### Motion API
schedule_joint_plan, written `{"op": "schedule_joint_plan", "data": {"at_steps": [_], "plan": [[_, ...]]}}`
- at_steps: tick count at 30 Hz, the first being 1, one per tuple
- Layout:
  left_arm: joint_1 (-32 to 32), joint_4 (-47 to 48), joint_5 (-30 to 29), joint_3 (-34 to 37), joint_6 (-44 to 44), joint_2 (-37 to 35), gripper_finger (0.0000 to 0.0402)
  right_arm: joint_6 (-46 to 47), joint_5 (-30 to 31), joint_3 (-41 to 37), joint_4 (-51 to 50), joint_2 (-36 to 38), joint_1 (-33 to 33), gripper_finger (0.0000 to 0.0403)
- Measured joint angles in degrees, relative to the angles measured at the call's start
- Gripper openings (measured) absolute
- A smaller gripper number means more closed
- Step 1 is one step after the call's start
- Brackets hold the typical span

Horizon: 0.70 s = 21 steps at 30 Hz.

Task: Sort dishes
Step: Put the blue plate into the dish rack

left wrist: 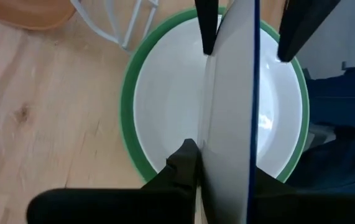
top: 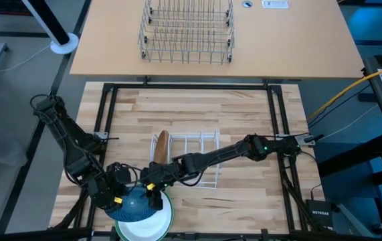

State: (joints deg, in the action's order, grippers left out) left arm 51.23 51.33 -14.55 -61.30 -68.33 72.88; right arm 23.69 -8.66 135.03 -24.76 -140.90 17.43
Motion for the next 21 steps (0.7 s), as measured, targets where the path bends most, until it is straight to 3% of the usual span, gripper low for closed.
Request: {"op": "schedule_joint_plan", "data": {"at_steps": [9,14,21], "plan": [[0.1,-2.5,-0.4,-0.3,5.4,-2.2,0.0024,-5.5,0.4,0.0,0.6,6.5,-0.2,0.017],[0.1,-2.6,-3.5,-3.7,14.0,-4.5,0.0024,-10.4,0.5,0.0,0.1,11.8,-0.5,0.017],[0.1,-2.7,-14.8,-9.3,31.3,-8.8,0.0024,-15.1,5.8,0.0,-2.7,21.1,-1.0,0.017]]}}
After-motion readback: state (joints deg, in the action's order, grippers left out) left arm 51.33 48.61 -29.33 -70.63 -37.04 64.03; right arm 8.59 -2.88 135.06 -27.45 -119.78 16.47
